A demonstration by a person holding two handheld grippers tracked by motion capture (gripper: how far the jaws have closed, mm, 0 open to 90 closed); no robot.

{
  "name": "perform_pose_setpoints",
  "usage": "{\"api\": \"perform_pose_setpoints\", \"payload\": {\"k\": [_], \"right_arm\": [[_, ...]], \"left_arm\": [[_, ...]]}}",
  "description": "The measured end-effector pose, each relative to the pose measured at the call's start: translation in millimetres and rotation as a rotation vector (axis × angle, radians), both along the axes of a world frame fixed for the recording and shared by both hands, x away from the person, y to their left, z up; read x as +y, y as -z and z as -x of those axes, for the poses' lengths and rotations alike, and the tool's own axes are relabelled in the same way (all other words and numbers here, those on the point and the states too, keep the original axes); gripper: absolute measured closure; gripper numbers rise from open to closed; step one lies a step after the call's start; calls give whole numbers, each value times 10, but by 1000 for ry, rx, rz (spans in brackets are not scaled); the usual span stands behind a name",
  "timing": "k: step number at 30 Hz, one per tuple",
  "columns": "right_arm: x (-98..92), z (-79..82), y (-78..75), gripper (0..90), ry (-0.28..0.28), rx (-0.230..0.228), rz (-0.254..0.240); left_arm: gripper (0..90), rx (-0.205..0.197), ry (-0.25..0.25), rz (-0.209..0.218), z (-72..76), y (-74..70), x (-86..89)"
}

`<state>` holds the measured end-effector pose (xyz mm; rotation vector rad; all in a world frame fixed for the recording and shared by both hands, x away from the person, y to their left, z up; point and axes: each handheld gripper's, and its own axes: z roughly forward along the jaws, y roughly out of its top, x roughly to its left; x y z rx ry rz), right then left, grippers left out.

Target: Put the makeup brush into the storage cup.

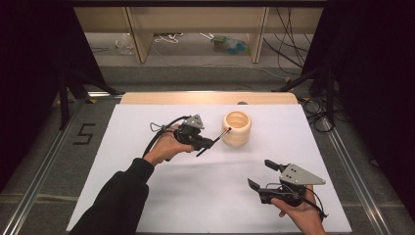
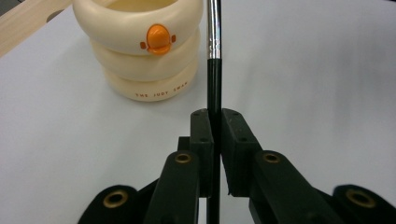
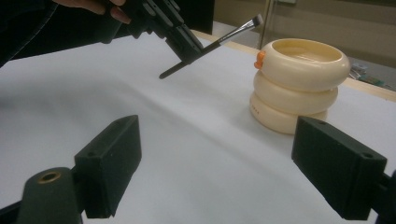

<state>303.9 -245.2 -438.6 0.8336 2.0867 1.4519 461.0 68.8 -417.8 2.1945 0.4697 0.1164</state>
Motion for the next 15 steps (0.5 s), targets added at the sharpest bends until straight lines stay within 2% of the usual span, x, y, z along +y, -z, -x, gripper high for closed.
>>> {"api": "perform_pose_setpoints", "payload": {"k": [2, 5, 9, 10, 15], "right_arm": [[0, -1, 1, 172, 1, -2, 0], [-1, -4, 1, 172, 0, -5, 1], [-2, -1, -2, 172, -6, 4, 7], [-2, -1, -2, 172, -5, 3, 7], [1, -5, 3, 171, 1, -7, 3]], "left_arm": [[834, 7, -5, 5, 14, 0, 5], [834, -7, -6, 15, 41, -8, 21], [835, -45, -21, 25, 73, -25, 44], [834, -52, -35, 39, 78, -31, 51], [834, -62, -56, 62, 97, -38, 89]]}}
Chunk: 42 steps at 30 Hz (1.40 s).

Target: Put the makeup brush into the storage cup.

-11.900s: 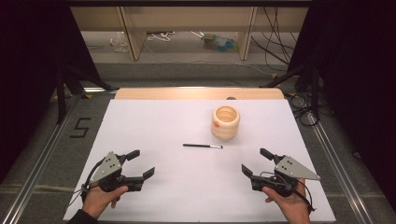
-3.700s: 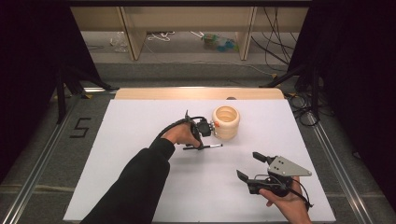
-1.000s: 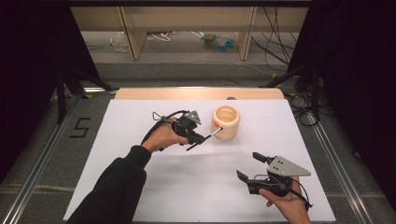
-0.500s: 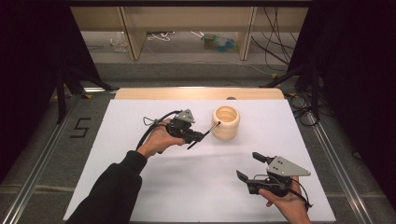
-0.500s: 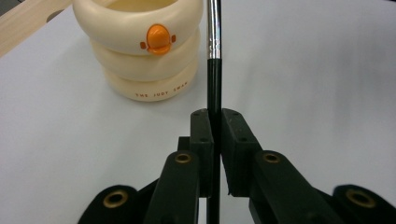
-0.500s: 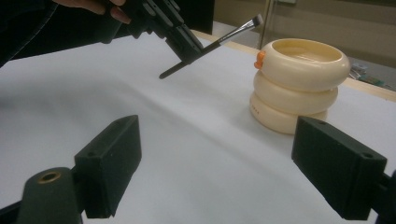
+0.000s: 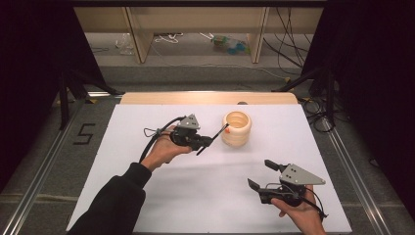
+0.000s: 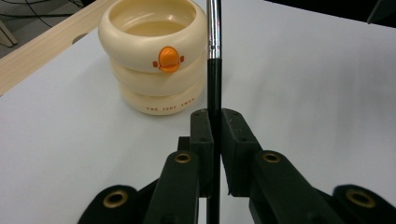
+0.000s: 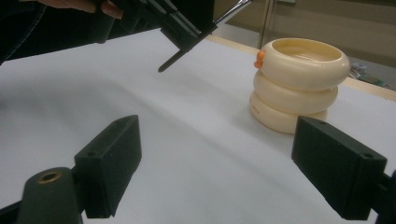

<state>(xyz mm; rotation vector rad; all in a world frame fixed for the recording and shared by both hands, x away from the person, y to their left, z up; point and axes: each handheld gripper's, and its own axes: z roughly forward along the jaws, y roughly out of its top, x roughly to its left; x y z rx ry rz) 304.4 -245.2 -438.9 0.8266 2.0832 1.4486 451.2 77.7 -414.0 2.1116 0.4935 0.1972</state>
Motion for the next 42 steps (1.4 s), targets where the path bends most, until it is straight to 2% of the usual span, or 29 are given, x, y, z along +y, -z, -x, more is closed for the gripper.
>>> {"api": "perform_pose_setpoints", "payload": {"k": [7, 10, 11, 12, 13, 15, 16, 21, 22, 24, 26, 28, 32, 36, 38, 40, 42], "right_arm": [[-1, 3, -1, 172, -7, 15, 2], [7, 9, 2, 172, -10, 29, -7], [19, 7, 12, 172, -15, 34, -26], [8, -7, 12, 172, -7, 6, -10], [8, -7, 12, 172, -7, 6, -10], [3, -7, 9, 172, -9, 13, -6], [7, -7, 12, 172, -8, 12, -12], [5, -4, 10, 172, 2, 17, -11], [10, 8, 9, 172, 0, 40, -20], [2, -4, 7, 172, -1, 21, -21], [3, -4, 7, 172, -3, 22, -26], [4, -4, 7, 172, -4, 22, -28], [20, 6, 7, 172, -13, 52, -50], [26, -6, 3, 172, -18, 39, -56], [26, -6, -1, 172, -25, 46, -54], [38, -4, 0, 172, -27, 65, -67], [49, -24, 7, 172, -32, 58, -86]], "left_arm": [[834, -17, -23, 39, 88, 3, 41], [835, -34, -14, 36, 142, 14, 52], [835, -38, -26, 45, 172, 25, 45], [835, -39, -21, 44, 192, 27, 49], [835, -46, -17, 43, 208, 29, 53], [835, -47, -10, 46, 236, 31, 62], [834, -42, -20, 63, 256, 39, 59], [834, -46, -21, 70, 317, 55, 64], [834, -45, -19, 76, 324, 58, 63], [835, -50, -26, 86, 343, 62, 65], [835, -29, -27, 103, 367, 71, 66], [835, -35, -24, 103, 392, 86, 68], [835, -26, -31, 112, 444, 127, 72], [834, -27, -37, 126, 470, 147, 93], [834, -30, -41, 131, 483, 157, 106], [834, -20, -55, 148, 506, 167, 119], [834, -35, -57, 161, 525, 168, 141]]}}
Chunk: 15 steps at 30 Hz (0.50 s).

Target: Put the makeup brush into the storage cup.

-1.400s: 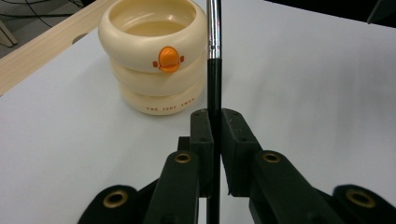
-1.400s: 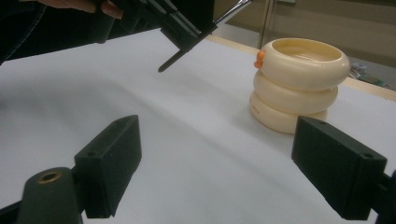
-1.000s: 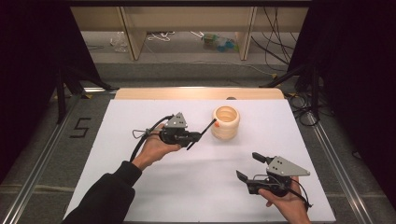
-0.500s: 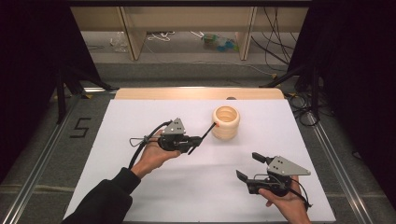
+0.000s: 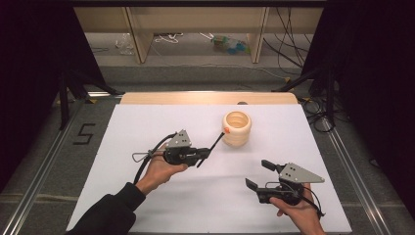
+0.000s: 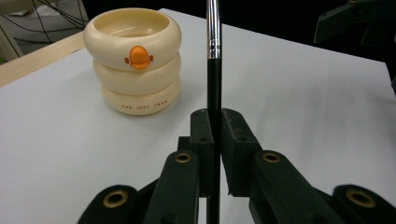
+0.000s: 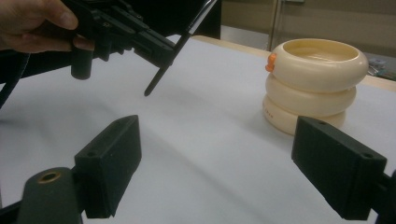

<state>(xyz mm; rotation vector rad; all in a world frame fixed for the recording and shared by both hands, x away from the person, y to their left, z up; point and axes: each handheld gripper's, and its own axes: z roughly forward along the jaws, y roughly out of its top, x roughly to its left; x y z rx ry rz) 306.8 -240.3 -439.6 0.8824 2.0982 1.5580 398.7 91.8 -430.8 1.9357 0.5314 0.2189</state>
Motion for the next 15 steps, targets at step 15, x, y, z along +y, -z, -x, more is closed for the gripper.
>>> {"api": "perform_pose_setpoints", "payload": {"k": [15], "right_arm": [[141, -123, -18, 168, -9, 17, -86]], "left_arm": [[834, -14, -2, 59, 176, 16, 28]]}}
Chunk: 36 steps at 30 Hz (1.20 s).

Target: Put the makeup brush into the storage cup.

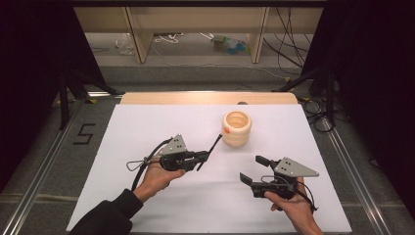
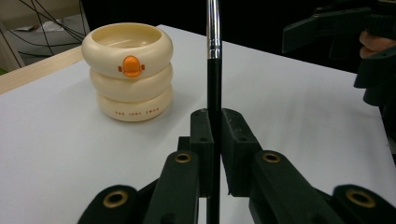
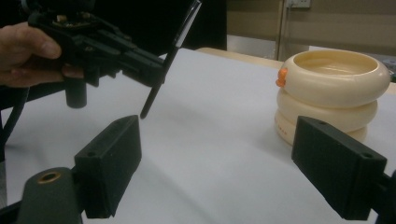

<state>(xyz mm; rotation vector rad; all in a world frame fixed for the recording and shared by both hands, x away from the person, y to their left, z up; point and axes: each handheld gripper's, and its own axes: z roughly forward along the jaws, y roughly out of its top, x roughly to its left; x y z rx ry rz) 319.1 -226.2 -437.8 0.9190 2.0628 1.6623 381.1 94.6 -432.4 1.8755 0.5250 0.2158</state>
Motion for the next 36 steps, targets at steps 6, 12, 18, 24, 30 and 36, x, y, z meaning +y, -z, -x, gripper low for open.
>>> {"api": "perform_pose_setpoints", "payload": {"k": [6, 12, 18, 24, 30, 36], "right_arm": [[107, -96, 6, 160, -2, 39, -23], [239, -143, -4, 160, -21, 27, -47], [351, -167, -37, 184, -46, 20, -47], [426, -216, -48, 210, -61, 21, -85], [489, -241, -51, 265, -76, 28, -111], [544, -261, -57, 360, -97, 41, -120]], "left_arm": [[834, 13, 10, 13, 51, 4, -14], [834, 20, 9, 24, 114, 37, -17], [834, 19, 6, 37, 147, 48, -14], [834, 29, 4, 66, 195, 41, -28], [834, 28, 10, 58, 226, 39, -37], [834, 33, 19, 62, 253, 39, -52]]}}
